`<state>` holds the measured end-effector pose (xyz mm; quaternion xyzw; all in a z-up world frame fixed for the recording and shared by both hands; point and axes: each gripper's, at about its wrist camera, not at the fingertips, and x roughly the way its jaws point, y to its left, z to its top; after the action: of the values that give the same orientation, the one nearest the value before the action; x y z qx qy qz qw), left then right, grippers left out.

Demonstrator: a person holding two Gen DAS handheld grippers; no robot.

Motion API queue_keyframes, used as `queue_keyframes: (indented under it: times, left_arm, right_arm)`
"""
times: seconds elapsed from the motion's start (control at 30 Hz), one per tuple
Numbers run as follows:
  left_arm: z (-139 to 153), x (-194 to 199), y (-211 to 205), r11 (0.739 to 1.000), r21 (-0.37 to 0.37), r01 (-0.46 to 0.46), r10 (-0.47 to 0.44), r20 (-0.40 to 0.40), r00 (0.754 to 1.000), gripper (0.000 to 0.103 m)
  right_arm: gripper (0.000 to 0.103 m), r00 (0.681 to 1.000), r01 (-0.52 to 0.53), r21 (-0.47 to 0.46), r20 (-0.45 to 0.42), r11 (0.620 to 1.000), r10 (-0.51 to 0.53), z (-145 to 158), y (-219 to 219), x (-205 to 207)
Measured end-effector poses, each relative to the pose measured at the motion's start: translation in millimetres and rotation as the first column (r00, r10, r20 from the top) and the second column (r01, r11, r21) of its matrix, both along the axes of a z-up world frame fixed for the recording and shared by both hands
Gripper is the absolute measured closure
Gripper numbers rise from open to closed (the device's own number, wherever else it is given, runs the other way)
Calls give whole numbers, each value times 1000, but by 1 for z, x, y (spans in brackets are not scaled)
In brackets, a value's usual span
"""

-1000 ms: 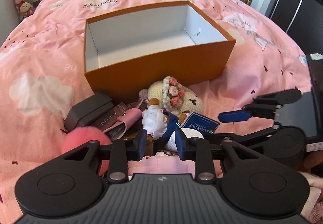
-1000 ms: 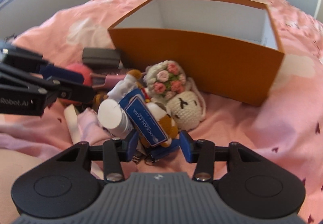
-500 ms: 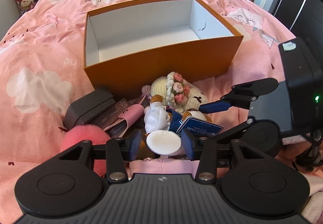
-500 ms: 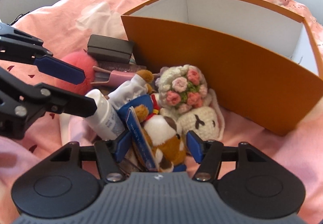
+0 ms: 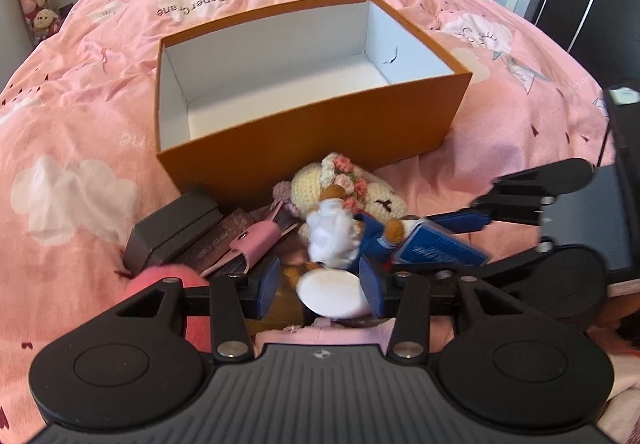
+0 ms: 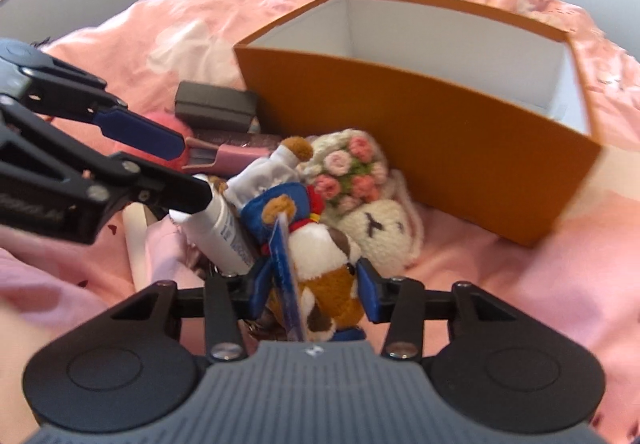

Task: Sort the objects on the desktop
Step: 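Close the right tool on the duck plush with the blue tag, then grasp the crocheted bunny with the left tool while the right tool holds the duck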

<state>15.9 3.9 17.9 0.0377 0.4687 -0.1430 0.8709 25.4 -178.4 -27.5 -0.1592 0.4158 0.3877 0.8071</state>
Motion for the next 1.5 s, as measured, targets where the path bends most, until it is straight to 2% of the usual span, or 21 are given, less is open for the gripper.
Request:
queue_keyframes:
  times: [0.1,0.4,0.6,0.73,0.8,0.9,1.1,1.2,1.3,1.4,1.5]
  left_arm:
    - [1,5,-5,1000,-13,8,-8,5,1000,51]
    - [-7,23,-20,998,-51,-26,24,-55,998,51]
    - [-9,22,-29,998,-58,-5,2,-63,998,51]
    - [-11,23,-33,998,-55,-2,-2,-72,997,51]
    - [-13,24,-34,999,-52,-3,-1,-79,997,51]
    - [-16,26,-37,999,-49,-2,-2,-81,997,51]
    - [-17,34,-39,995,-96,-40,30,-107,994,51]
    - [-21,42,-43,989,-125,-80,58,-171,984,51]
    - [-28,53,-46,974,-177,-143,93,-266,959,50]
    - [-35,62,-50,963,-165,-215,162,-286,944,50]
    - [-42,68,-46,925,-221,-310,233,-313,921,46]
  right_arm:
    - [57,999,43,23,-5,999,-42,12,-19,-2]
    - [57,987,158,12,35,987,-158,34,-53,-2]
    - [57,974,227,125,-34,966,-224,45,-79,4]
    - [57,966,253,125,26,959,-258,57,-87,2]
    - [57,961,266,89,57,960,-272,53,-85,7]
    - [57,957,284,55,44,957,-287,37,-79,18]
    - [57,955,293,15,38,956,-294,20,-72,28]
    - [57,954,299,-6,40,954,-299,13,-71,31]
    - [56,951,306,-41,58,951,-303,7,-69,36]
    - [56,949,315,-52,49,948,-313,1,-69,42]
    - [56,947,320,-66,40,945,-318,-6,-69,47]
